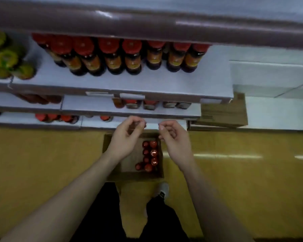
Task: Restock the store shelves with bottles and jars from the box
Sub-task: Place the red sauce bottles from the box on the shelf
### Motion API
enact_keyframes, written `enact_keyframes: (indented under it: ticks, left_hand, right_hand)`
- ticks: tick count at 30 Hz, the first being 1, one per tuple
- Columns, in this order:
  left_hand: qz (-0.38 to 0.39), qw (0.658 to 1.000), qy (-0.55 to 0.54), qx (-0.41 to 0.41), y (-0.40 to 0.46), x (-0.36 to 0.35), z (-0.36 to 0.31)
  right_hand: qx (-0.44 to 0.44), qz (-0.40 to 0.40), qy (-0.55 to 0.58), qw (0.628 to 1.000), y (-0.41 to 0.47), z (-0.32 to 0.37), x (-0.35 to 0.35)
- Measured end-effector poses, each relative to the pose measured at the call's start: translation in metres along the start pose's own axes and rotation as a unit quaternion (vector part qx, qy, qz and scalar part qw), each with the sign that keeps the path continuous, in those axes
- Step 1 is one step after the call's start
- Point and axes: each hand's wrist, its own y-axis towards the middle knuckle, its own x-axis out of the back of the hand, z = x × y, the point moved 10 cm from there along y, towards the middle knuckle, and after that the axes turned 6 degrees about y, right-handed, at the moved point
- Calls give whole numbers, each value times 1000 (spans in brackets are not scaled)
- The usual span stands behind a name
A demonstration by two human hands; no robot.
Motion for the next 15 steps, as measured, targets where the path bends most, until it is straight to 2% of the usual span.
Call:
enact_keyframes:
  ticks: [4,9,15]
  left_hand:
    - [-39,997,13,60,-2,-23,79]
    - [-18,991,27,133,2,-68,210]
    - [16,983,54,174,21,-147,379]
  right_hand:
    - [-43,57,-48,996,28,-75,-8]
    - [-98,124,-124,980,53,-197,-32]
    - [-89,147,-193,966,107,-366,-57]
